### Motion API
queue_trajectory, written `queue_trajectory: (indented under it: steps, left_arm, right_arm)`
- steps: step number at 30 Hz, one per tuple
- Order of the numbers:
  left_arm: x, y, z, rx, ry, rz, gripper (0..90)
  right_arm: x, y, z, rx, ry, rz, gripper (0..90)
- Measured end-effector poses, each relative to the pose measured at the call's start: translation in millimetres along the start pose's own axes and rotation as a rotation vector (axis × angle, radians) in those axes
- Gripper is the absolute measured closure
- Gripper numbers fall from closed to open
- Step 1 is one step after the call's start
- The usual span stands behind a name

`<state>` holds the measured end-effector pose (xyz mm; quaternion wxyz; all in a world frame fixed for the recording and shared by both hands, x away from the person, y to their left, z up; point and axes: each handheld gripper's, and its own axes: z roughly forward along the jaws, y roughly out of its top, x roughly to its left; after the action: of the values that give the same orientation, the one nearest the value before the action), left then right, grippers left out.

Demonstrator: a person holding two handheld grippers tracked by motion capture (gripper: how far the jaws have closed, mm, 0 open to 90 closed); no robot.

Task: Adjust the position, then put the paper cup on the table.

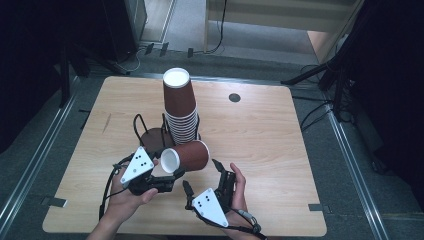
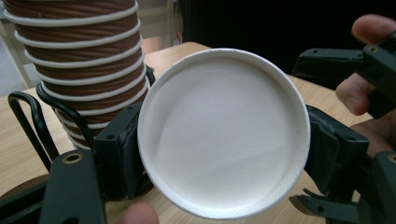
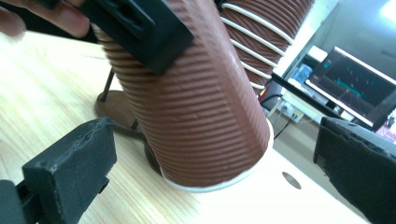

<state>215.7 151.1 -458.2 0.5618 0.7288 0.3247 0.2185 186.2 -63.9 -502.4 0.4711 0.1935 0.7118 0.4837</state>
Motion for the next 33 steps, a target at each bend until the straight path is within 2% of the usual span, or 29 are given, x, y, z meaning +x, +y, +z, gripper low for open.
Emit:
queue_trajectory:
  steps: [5, 8, 11, 13, 20, 22, 24, 26, 29, 33]
  left_arm:
    - [2.2, 1.2, -4.6, -0.044, 0.030, -0.010, 24.2]
    - [3.5, -0.5, -5.2, -0.102, 0.053, -0.030, 24.2]
    - [3.6, -1.3, -5.3, -0.116, 0.053, -0.040, 24.2]
    - [2.6, -1.0, -4.9, -0.125, 0.051, -0.040, 24.2]
    - [0.7, -1.8, -5.9, -0.168, 0.043, -0.060, 24.1]
    - [1.1, -3.0, -6.9, -0.180, 0.039, -0.074, 24.2]
    - [2.7, -3.1, -8.4, -0.188, 0.042, -0.080, 24.1]
    - [5.3, -2.3, -10.1, -0.203, 0.036, -0.095, 24.1]
    - [7.4, -1.1, -11.4, -0.225, 0.041, -0.106, 24.1]
    - [7.3, -0.1, -11.1, -0.250, 0.026, -0.103, 24.1]
  right_arm:
    - [-7.9, 3.2, -1.3, -0.005, -0.011, 0.064, 0.0]
    - [-10.9, 5.1, -2.2, -0.011, -0.016, 0.095, 0.0]
    - [-14.0, 7.3, -2.7, -0.005, -0.021, 0.145, 0.0]
    - [-16.7, 8.7, -3.5, 0.000, -0.016, 0.200, 0.0]
    - [-23.9, 14.9, -7.8, -0.013, -0.023, 0.276, 0.0]
    - [-26.6, 16.8, -8.1, -0.015, -0.024, 0.318, 0.0]
    - [-28.8, 18.7, -9.5, -0.006, 0.000, 0.377, 0.0]
    - [-30.4, 20.8, -11.2, 0.033, 0.064, 0.430, 0.3]
    - [-29.2, 22.7, -12.5, 0.069, 0.111, 0.465, 0.2]
    - [-27.7, 25.2, -13.6, 0.087, 0.123, 0.505, 0.2]
